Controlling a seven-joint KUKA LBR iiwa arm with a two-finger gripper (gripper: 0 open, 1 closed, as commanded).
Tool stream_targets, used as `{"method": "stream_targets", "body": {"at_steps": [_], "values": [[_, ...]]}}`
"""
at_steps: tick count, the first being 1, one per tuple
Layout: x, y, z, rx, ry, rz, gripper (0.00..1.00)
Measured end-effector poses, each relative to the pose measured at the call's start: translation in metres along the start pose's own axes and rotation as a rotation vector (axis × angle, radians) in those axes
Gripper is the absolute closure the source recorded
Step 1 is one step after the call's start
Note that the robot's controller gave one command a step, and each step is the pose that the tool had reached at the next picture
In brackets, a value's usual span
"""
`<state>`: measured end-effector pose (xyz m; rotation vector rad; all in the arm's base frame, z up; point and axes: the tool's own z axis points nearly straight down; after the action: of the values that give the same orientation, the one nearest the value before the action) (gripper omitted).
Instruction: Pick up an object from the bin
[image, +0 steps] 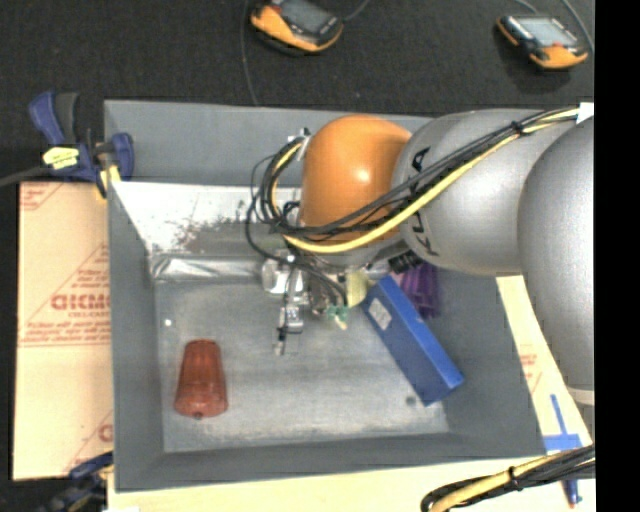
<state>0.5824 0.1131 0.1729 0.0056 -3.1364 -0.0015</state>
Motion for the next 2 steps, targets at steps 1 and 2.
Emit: {"method": "stream_targets", "body": {"at_steps": [1, 2], "values": [[-0.001, -0.001, -0.005, -0.001, -0.008, 0.003, 0.0], [0.014, 0.038, 0.057, -0.001, -0.012, -0.051, 0.0]]}}
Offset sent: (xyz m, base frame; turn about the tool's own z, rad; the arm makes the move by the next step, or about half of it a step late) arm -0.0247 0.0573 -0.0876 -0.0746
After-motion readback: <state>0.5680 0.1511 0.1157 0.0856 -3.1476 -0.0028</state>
